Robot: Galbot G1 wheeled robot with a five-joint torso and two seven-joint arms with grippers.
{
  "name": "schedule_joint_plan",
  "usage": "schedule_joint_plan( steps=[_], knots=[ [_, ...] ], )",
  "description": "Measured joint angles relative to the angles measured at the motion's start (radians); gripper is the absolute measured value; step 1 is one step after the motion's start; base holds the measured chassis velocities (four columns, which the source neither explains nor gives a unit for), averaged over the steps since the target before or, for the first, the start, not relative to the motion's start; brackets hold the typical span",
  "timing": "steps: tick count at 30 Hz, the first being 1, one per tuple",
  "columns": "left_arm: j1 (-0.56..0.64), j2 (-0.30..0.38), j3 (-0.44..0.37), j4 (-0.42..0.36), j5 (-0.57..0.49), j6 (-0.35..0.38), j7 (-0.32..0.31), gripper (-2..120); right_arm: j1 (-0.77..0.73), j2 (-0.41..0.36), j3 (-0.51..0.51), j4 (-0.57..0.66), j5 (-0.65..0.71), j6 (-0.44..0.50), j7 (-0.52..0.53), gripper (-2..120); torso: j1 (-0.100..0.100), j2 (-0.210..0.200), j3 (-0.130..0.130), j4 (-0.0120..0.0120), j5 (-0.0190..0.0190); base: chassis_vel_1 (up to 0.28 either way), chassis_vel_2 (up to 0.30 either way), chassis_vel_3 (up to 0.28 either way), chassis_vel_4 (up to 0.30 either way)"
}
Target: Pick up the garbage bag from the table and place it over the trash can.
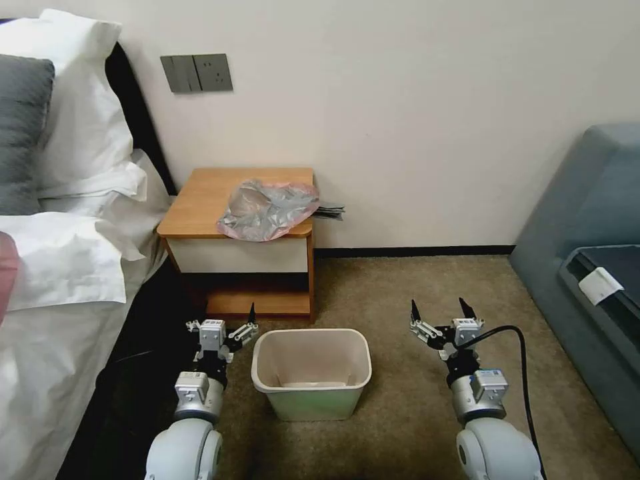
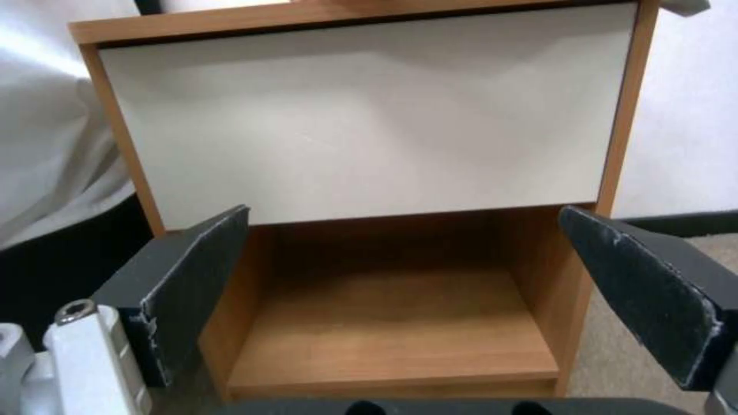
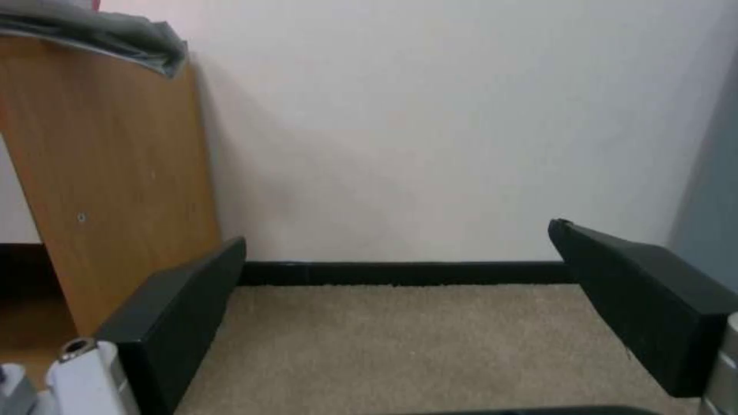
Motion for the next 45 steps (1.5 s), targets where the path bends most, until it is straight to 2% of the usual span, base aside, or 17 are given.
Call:
schedule_joint_plan(
  steps=[30,33,38,41,42,45],
  knots=[
    [0.007,-0.003,-0.006,-0.015,-0.004,0.003,0.000,100,0.000,0.000,0.000,0.000,0.000,0.000,0.000,100,0.000,0.000,0.000,-0.0001,-0.0001,0.000,0.000,0.000,0.000],
    [0.046,-0.018,-0.037,-0.095,-0.035,0.018,0.003,100,-0.002,-0.001,0.001,0.007,0.005,-0.003,0.000,100,0.000,0.000,0.000,0.0001,0.0002,0.000,0.000,0.000,0.000],
    [0.070,-0.024,-0.052,-0.143,-0.051,0.028,0.005,100,-0.014,-0.005,0.008,0.041,0.033,-0.019,0.001,100,0.000,0.000,0.000,0.0000,-0.0004,0.000,0.000,0.000,0.000],
    [0.109,-0.037,-0.085,-0.228,-0.083,0.046,0.008,100,-0.042,-0.020,0.030,0.133,0.105,-0.060,0.002,100,0.000,0.000,0.000,0.0000,0.0001,0.000,0.000,0.000,0.000],
    [0.109,-0.037,-0.085,-0.228,-0.083,0.046,0.008,100,-0.042,-0.020,0.030,0.133,0.105,-0.060,0.002,100,0.000,0.000,0.000,0.0000,0.0001,0.000,0.000,0.000,0.000],
    [0.164,-0.053,-0.129,-0.339,-0.128,0.071,0.014,100,-0.082,-0.039,0.059,0.258,0.205,-0.118,0.005,100,0.000,0.000,0.000,0.0000,0.0000,0.000,0.000,0.000,0.000]
  ],
)
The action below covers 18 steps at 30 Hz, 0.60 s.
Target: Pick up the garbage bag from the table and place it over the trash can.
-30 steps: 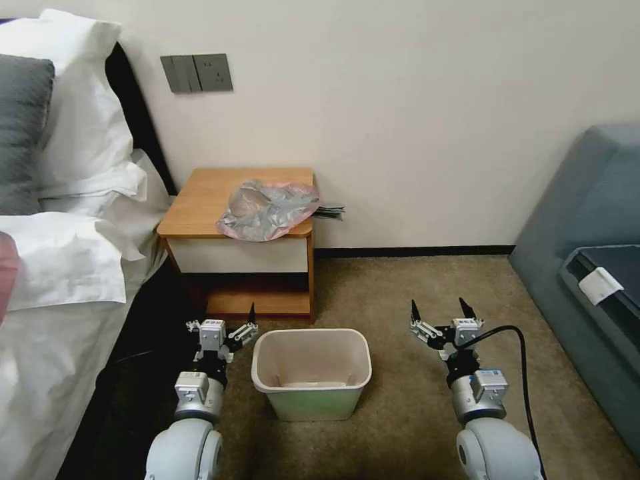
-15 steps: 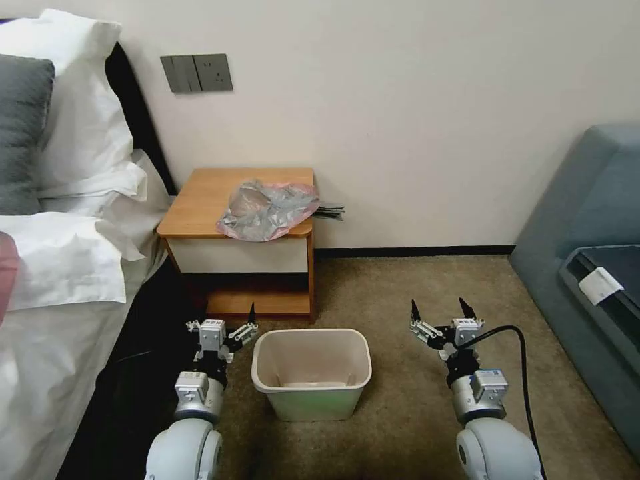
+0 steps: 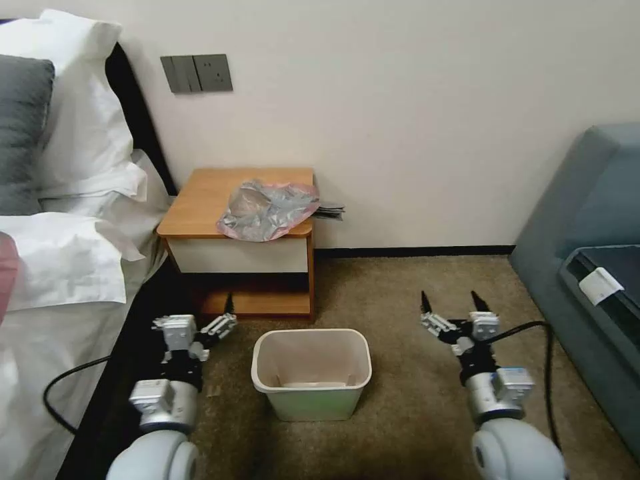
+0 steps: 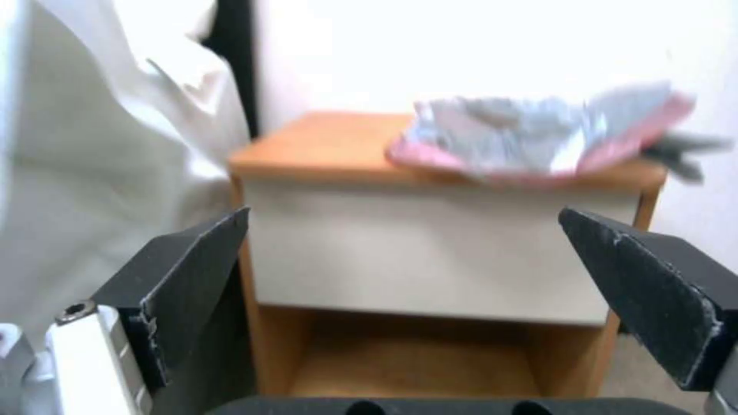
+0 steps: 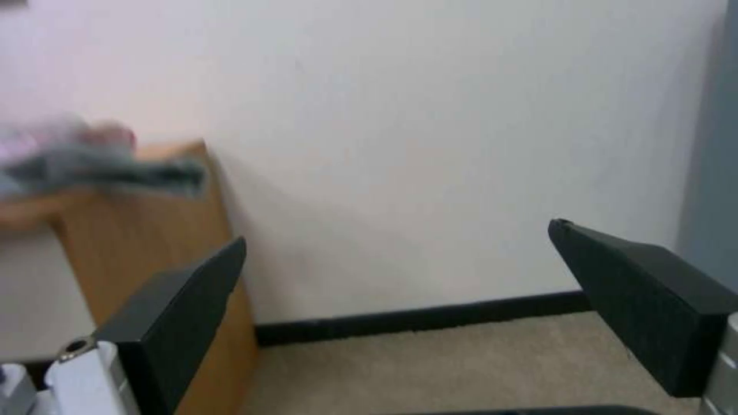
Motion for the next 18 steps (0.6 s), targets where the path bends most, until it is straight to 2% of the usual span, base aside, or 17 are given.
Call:
schedule_joint_plan(
  steps=[2,6,7,8,10,16,18],
  knots=[
    [0.015,-0.005,-0.012,-0.031,-0.012,0.007,0.002,100,-0.012,-0.006,0.009,0.038,0.031,-0.017,0.001,100,0.000,0.000,0.000,0.0000,0.0001,0.000,0.000,0.000,0.000],
    [0.088,-0.011,-0.067,-0.153,-0.062,0.037,0.018,100,-0.045,-0.034,0.029,0.145,0.141,-0.084,0.026,100,0.000,0.000,0.000,0.0001,-0.0003,0.000,0.000,0.000,0.000],
    [0.088,-0.011,-0.067,-0.153,-0.062,0.037,0.018,100,-0.045,-0.034,0.029,0.145,0.141,-0.084,0.026,100,0.000,0.000,0.000,0.0001,-0.0003,0.000,0.000,0.000,0.000],
    [0.115,0.006,-0.080,-0.166,-0.070,0.048,0.027,100,-0.047,-0.042,0.025,0.146,0.162,-0.099,0.037,100,0.000,0.000,0.000,0.0001,0.0014,0.000,0.000,0.000,0.000],
    [0.128,0.019,-0.084,-0.170,-0.073,0.051,0.033,100,-0.046,-0.055,0.021,0.147,0.194,-0.112,0.049,100,0.000,0.000,0.000,0.0001,-0.0004,0.000,0.000,0.000,0.000],
    [0.136,0.026,-0.084,-0.164,-0.071,0.050,0.036,100,-0.025,-0.085,0.019,0.142,0.297,-0.137,0.076,100,0.000,0.000,0.000,-0.0001,0.0001,0.000,0.000,0.000,0.000],
    [0.141,0.025,-0.084,-0.163,-0.069,0.044,0.036,100,-0.002,-0.102,0.012,0.136,0.376,-0.149,0.096,100,0.000,0.000,0.000,-0.0001,0.0000,0.000,0.000,0.000,0.000]
  ],
)
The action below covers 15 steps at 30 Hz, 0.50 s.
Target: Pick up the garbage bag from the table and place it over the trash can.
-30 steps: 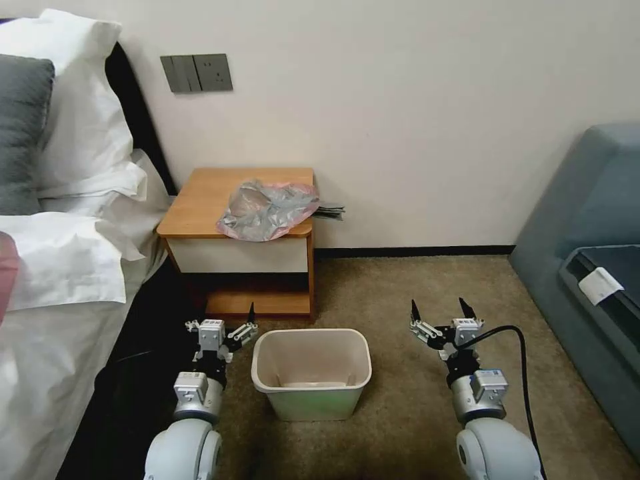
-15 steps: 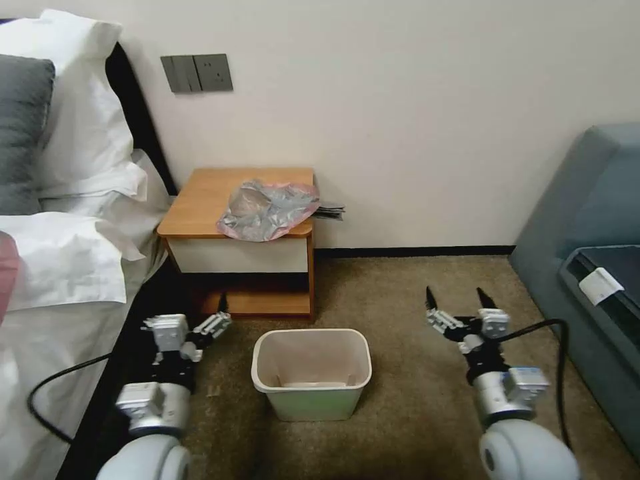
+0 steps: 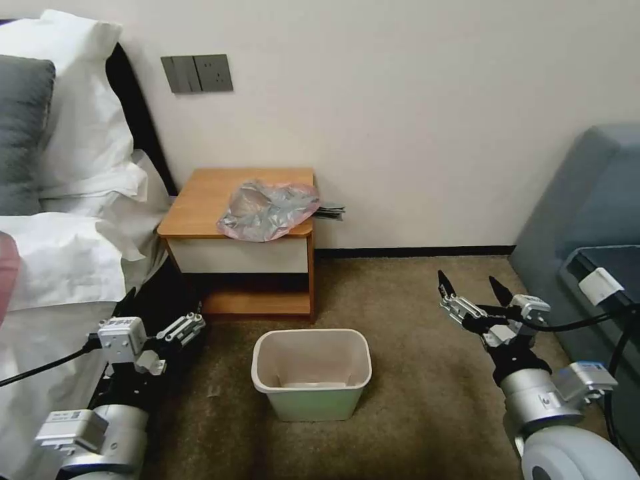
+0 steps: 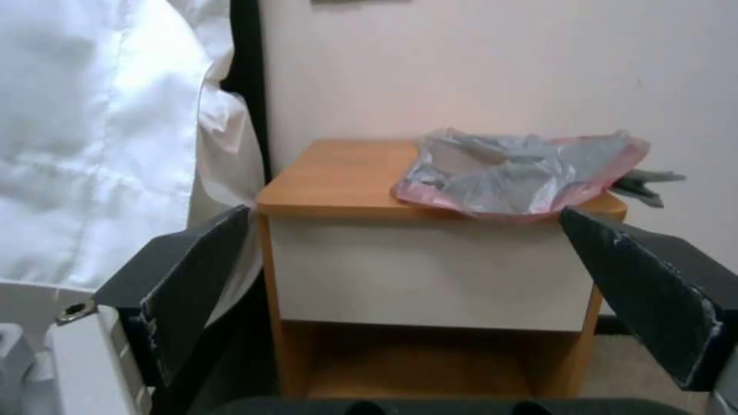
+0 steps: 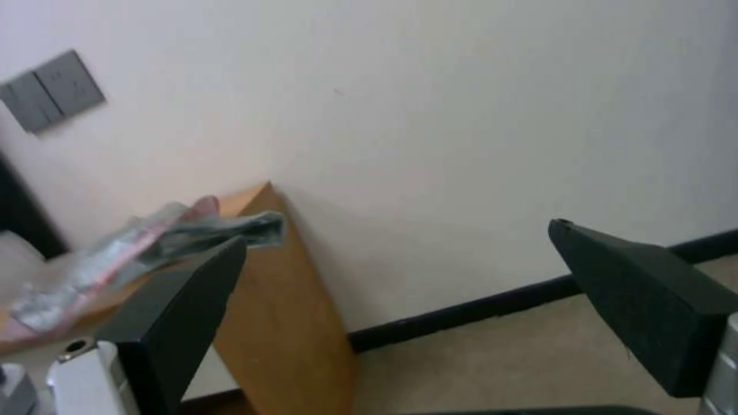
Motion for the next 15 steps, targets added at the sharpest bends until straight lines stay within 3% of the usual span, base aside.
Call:
schedule_joint_plan(
  steps=[5,9,10,13,15],
  knots=[
    [0.002,-0.009,0.003,-0.002,0.002,-0.003,-0.001,100,0.045,-0.027,-0.027,-0.020,0.145,-0.015,0.032,100,0.000,0.000,0.000,-0.0001,0.0000,0.000,0.000,0.000,0.000],
    [0.011,-0.014,0.000,-0.002,-0.004,-0.006,-0.003,100,0.145,-0.054,-0.086,-0.072,0.425,-0.014,0.077,100,0.000,0.000,0.000,0.0002,0.0000,0.000,0.000,0.000,0.000],
    [0.011,-0.014,0.000,-0.002,-0.004,-0.006,-0.003,100,0.145,-0.054,-0.086,-0.072,0.425,-0.014,0.077,100,0.000,0.000,0.000,0.0002,0.0000,0.000,0.000,0.000,0.000],
    [0.022,-0.010,-0.002,-0.002,-0.021,-0.006,-0.003,100,0.274,-0.071,-0.146,-0.150,0.692,0.002,0.161,100,0.000,0.000,0.000,0.0000,0.0000,0.000,0.000,0.000,0.000],
    [0.022,-0.008,-0.003,-0.002,-0.030,-0.006,-0.001,100,0.313,-0.074,-0.162,-0.178,0.758,0.010,0.185,100,0.000,0.000,0.000,0.0001,0.0000,0.000,0.000,0.000,0.000]
  ],
)
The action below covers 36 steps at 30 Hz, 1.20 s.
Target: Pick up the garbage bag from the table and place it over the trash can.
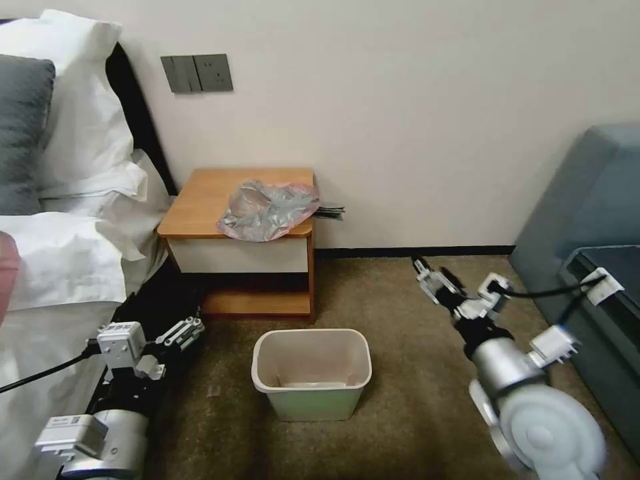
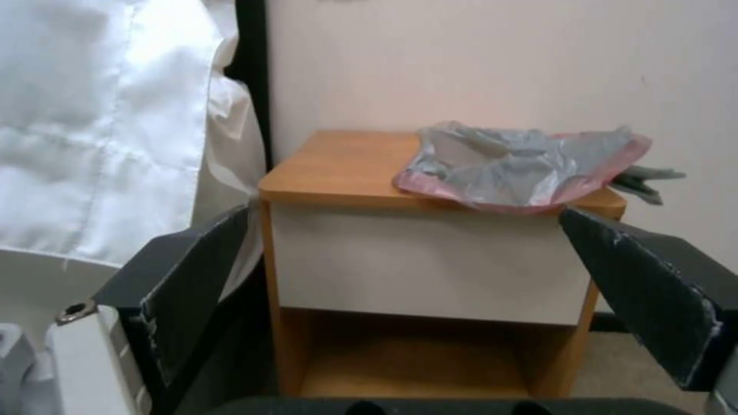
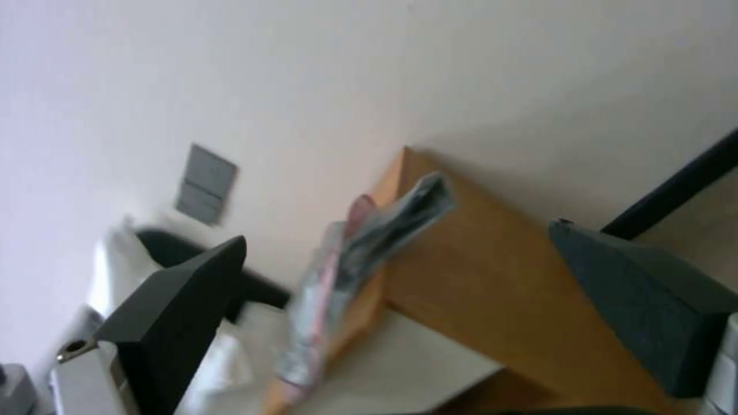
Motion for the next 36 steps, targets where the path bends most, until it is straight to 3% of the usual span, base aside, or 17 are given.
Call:
schedule_joint_plan(
  steps=[2,7,9,11,12,19,28,36],
  knots=[
    [0.001,0.004,-0.003,0.001,-0.022,0.000,0.001,100,0.113,0.000,-0.036,-0.085,0.128,0.011,0.047,100,0.000,0.000,0.000,0.0001,-0.0001,0.000,0.000,0.000,0.000],
    [0.017,0.008,-0.012,0.001,-0.039,0.000,0.002,100,0.271,0.036,-0.090,-0.240,0.257,0.015,0.094,100,0.000,0.000,0.000,0.0003,0.0000,0.000,0.000,0.000,0.000],
    [0.024,0.009,-0.015,0.002,-0.042,0.000,0.002,100,0.366,0.081,-0.125,-0.378,0.303,0.017,0.098,100,0.000,0.000,0.000,0.0001,-0.0003,0.000,0.000,0.000,0.000],
    [0.031,0.008,-0.016,0.002,-0.042,-0.001,0.002,100,0.453,0.134,-0.148,-0.511,0.320,0.020,0.094,100,0.000,0.000,0.000,-0.0002,0.0002,0.000,0.000,0.000,0.000],
    [0.031,0.008,-0.016,0.002,-0.042,-0.001,0.002,100,0.453,0.134,-0.148,-0.511,0.320,0.020,0.094,100,0.000,0.000,0.000,-0.0002,0.0002,0.000,0.000,0.000,0.000],
    [0.037,0.005,-0.020,0.003,-0.042,-0.004,0.002,100,0.643,0.264,-0.153,-0.827,0.275,0.022,0.006,100,0.000,0.000,0.000,0.0001,-0.0004,0.000,0.000,0.000,0.000],
    [0.054,-0.002,-0.020,0.003,-0.042,-0.007,0.005,100,0.698,0.319,-0.141,-0.960,0.196,0.030,-0.053,99,0.000,0.000,0.000,0.0000,-0.0001,0.000,0.000,0.000,0.000],
    [0.056,-0.008,-0.020,0.004,-0.039,-0.013,0.007,100,0.712,0.322,-0.139,-0.992,0.167,0.043,-0.083,72,0.000,0.000,0.000,0.0000,0.0000,0.000,0.000,0.000,0.000]
  ],
)
